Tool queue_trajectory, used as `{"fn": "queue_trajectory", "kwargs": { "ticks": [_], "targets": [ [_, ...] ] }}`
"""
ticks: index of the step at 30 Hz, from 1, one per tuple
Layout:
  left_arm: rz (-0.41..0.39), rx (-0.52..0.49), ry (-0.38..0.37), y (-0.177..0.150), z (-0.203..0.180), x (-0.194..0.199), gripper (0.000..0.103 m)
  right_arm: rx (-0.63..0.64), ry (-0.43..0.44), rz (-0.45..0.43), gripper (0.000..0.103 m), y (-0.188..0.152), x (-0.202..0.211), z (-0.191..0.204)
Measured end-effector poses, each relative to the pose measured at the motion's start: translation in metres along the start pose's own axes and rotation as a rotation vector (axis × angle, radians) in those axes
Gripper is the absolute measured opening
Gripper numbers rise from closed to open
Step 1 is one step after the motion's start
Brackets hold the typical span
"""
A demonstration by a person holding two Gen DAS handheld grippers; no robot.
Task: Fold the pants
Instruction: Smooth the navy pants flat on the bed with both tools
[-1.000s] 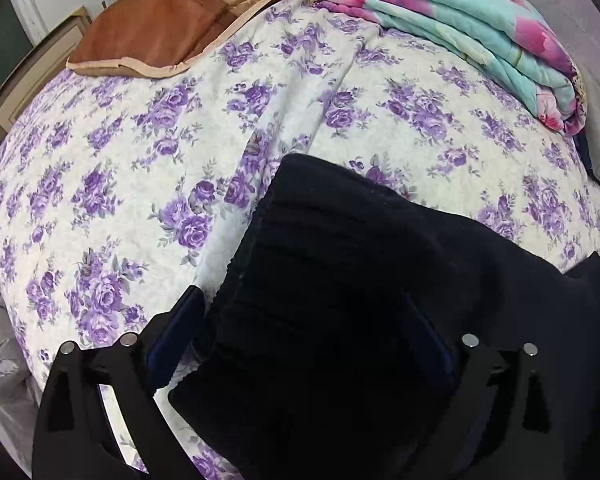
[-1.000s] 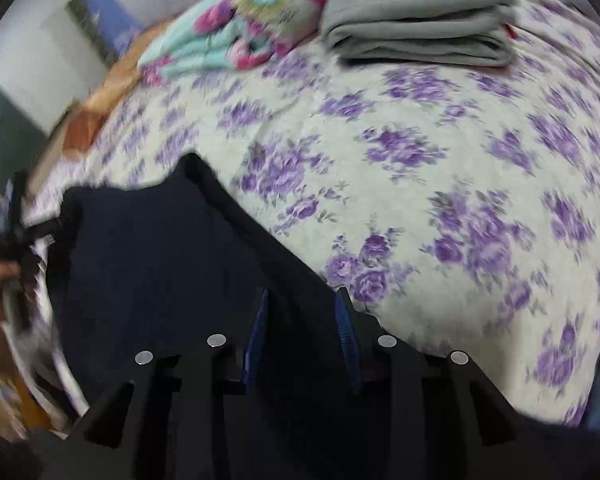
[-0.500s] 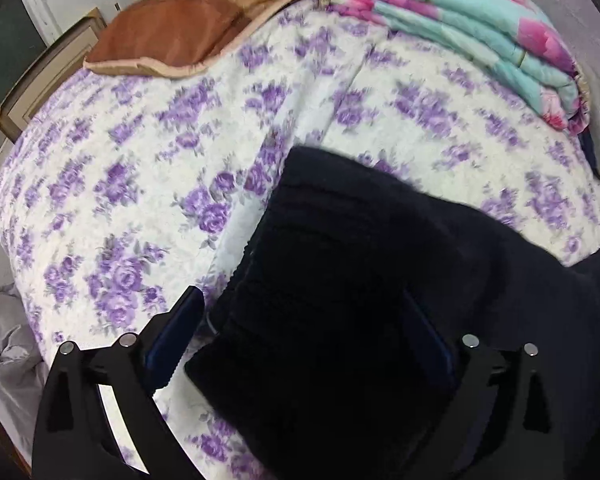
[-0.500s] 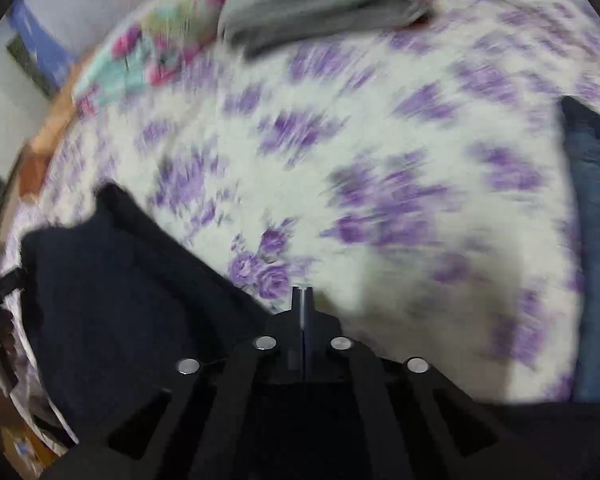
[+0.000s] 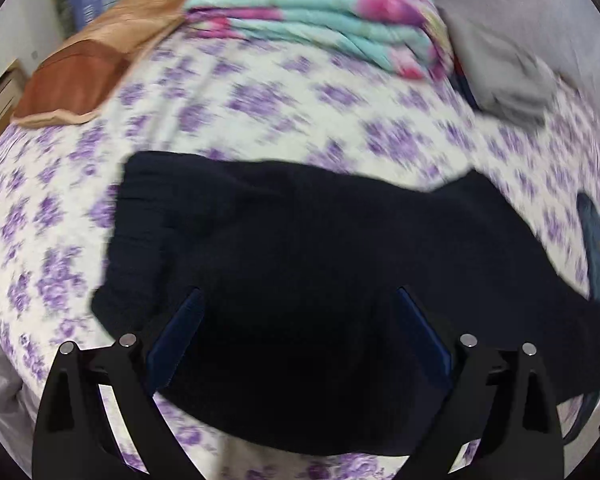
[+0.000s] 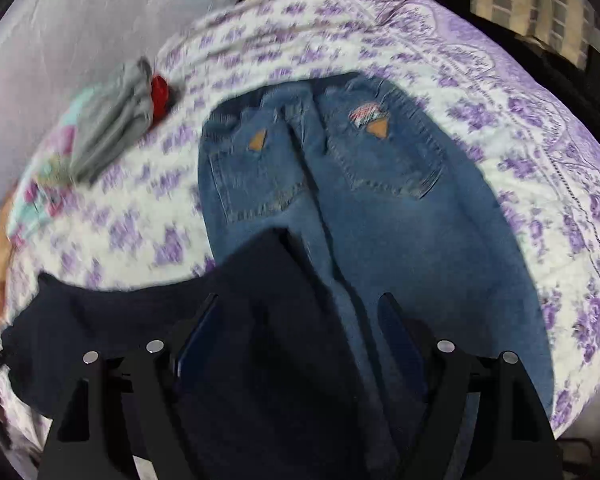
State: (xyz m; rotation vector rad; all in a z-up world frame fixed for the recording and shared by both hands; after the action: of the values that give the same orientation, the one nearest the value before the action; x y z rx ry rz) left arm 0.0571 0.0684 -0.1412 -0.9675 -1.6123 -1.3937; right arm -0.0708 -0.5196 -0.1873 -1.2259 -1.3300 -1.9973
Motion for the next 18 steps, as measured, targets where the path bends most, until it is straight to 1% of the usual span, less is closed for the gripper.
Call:
{"fn": "queue_trajectory", "kwargs": {
  "ticks": [1, 2, 3, 5, 8, 11, 13, 14, 15, 16, 17, 18],
  "targets": [
    [0.006, -0.014, -0.011, -0.003, -0.007, -0.002, 0.093, 0.034, 0.02, 0.021, 0.066, -0.002, -0.009, 0.012],
    [0.012, -0.023, -0.015, -0.005, -0.011, -0.005, 0.093, 0.058, 0.012, 0.036, 0.064, -0.004, -0.011, 0.02],
    [0.017, -0.034, -0.016, -0.007, -0.016, -0.006, 0.093, 0.082, -0.015, 0.036, 0.065, -0.004, -0.012, 0.028],
    [0.023, -0.055, -0.023, -0.01, -0.024, -0.009, 0.093, 0.095, 0.037, 0.025, 0.066, -0.007, -0.007, 0.042],
    [0.037, -0.066, -0.025, -0.018, -0.026, -0.011, 0.093, 0.094, 0.099, 0.02, 0.065, -0.008, -0.003, 0.038],
    [0.045, -0.053, -0.018, -0.024, -0.017, -0.013, 0.093, 0.022, 0.185, 0.042, 0.065, -0.006, -0.006, 0.027],
    [0.062, -0.023, -0.006, -0.029, -0.008, -0.019, 0.093, 0.034, 0.146, 0.087, 0.055, -0.009, -0.016, 0.025],
    [0.083, -0.003, 0.001, -0.032, -0.002, -0.024, 0.093, 0.062, 0.088, 0.108, 0.044, -0.009, -0.021, 0.027],
    [0.097, 0.012, 0.01, -0.035, 0.002, -0.027, 0.093, 0.087, 0.055, 0.112, 0.038, -0.008, -0.02, 0.032],
    [0.093, 0.02, 0.0, -0.036, 0.006, -0.028, 0.093, 0.098, 0.039, 0.11, 0.034, -0.007, -0.017, 0.035],
    [0.085, 0.013, 0.001, -0.037, 0.005, -0.026, 0.093, 0.108, 0.017, 0.099, 0.026, -0.005, -0.008, 0.04],
    [0.081, -0.001, 0.01, -0.037, 0.004, -0.024, 0.093, 0.112, 0.009, 0.089, 0.022, -0.003, -0.001, 0.043]
  ]
}}
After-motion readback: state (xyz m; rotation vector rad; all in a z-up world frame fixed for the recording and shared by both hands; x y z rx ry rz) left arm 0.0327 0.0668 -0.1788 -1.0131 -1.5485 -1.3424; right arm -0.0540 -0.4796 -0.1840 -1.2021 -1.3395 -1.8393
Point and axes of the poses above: each gripper's, at about its wrist camera, not at the fingertips, and x roughly against the way its jaws point, z to its left, y to its top, the point moved 6 cm from there along -x, roughly the way its jaws point, and after that the axes turned 7 degrees about x, right-handed, at the moved point
